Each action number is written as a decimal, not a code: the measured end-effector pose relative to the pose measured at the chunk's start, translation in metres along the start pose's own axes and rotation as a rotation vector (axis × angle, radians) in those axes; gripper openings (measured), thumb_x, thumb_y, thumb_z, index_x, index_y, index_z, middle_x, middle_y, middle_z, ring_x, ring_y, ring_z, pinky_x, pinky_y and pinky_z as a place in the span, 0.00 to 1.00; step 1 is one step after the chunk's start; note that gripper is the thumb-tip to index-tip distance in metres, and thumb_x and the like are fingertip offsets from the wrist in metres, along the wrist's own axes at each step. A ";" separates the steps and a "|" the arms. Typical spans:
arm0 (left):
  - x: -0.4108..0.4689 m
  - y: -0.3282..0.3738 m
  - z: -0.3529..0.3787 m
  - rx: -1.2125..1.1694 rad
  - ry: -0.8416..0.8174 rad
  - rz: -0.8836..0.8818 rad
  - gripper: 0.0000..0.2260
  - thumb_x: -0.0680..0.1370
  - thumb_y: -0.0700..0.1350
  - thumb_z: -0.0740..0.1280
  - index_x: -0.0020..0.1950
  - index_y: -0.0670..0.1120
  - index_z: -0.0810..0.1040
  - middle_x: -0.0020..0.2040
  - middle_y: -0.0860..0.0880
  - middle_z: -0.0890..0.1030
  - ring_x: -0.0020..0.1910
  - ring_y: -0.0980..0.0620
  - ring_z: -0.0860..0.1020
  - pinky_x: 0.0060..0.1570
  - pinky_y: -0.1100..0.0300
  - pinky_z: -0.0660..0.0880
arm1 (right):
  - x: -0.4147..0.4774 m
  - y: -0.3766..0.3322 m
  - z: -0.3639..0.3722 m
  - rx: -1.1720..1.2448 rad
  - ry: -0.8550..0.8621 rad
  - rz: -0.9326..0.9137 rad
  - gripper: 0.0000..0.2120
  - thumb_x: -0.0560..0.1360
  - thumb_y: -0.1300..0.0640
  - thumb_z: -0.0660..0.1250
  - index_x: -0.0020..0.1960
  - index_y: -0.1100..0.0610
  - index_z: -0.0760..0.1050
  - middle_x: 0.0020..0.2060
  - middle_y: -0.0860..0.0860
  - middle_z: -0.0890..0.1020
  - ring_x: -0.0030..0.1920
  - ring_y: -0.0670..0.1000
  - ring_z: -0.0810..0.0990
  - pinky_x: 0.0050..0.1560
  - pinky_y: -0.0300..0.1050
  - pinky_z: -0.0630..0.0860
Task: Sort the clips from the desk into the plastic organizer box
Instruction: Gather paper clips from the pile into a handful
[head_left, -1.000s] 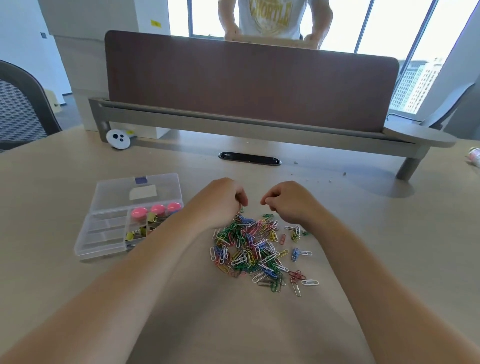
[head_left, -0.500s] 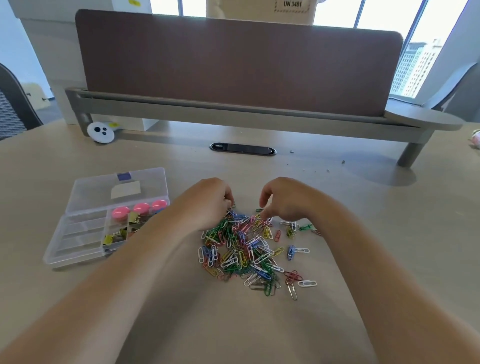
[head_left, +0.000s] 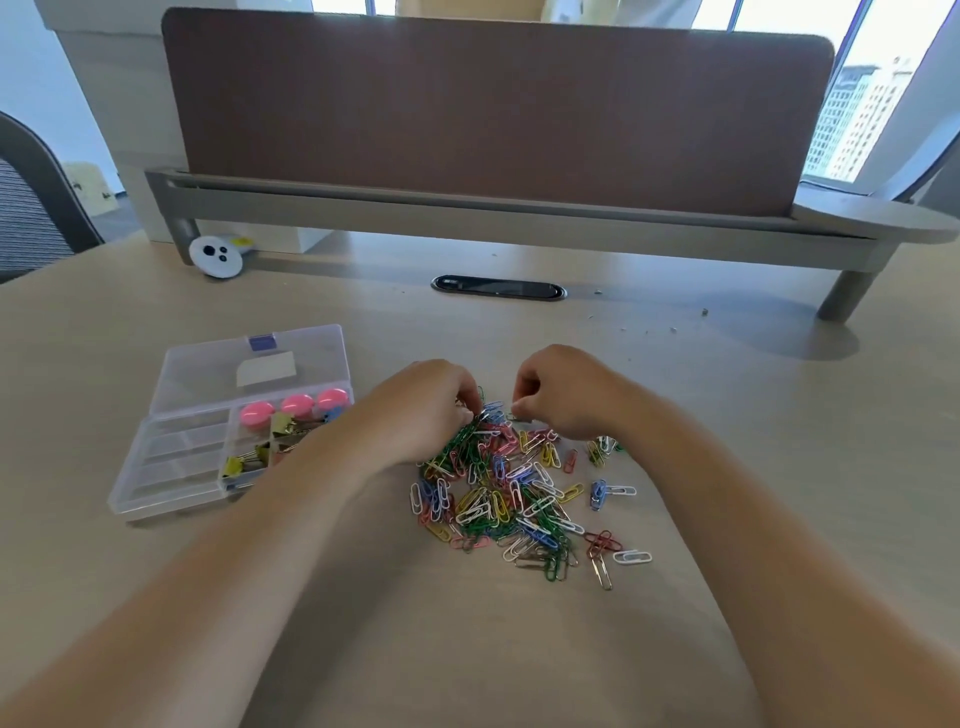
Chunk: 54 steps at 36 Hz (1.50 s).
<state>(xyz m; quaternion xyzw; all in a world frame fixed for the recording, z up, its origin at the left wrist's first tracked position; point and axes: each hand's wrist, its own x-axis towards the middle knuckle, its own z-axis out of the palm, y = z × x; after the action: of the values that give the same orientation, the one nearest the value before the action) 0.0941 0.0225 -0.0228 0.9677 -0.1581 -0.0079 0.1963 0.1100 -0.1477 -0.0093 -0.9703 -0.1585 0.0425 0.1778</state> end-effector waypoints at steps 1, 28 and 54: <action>0.000 0.001 0.002 0.000 0.007 0.009 0.08 0.79 0.44 0.64 0.54 0.51 0.81 0.50 0.50 0.78 0.49 0.52 0.73 0.47 0.59 0.66 | 0.000 0.000 0.001 0.007 0.002 -0.004 0.06 0.76 0.57 0.69 0.47 0.59 0.82 0.39 0.49 0.79 0.35 0.43 0.73 0.32 0.34 0.64; -0.002 0.008 -0.002 -0.033 0.097 0.023 0.08 0.79 0.42 0.63 0.54 0.47 0.80 0.54 0.48 0.81 0.51 0.50 0.77 0.47 0.58 0.71 | -0.003 0.005 0.000 0.019 -0.022 0.025 0.14 0.74 0.49 0.71 0.50 0.60 0.78 0.43 0.51 0.78 0.42 0.50 0.74 0.43 0.44 0.68; -0.005 0.013 -0.001 -0.045 0.075 0.038 0.09 0.80 0.41 0.61 0.54 0.48 0.81 0.53 0.48 0.81 0.50 0.51 0.77 0.47 0.60 0.70 | -0.005 0.001 -0.006 0.073 -0.013 0.013 0.14 0.77 0.53 0.67 0.46 0.65 0.81 0.41 0.59 0.82 0.34 0.50 0.73 0.33 0.41 0.66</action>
<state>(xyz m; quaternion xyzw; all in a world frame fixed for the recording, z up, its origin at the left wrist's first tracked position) 0.0859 0.0134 -0.0169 0.9594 -0.1689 0.0288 0.2240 0.1058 -0.1521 -0.0039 -0.9639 -0.1515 0.0559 0.2119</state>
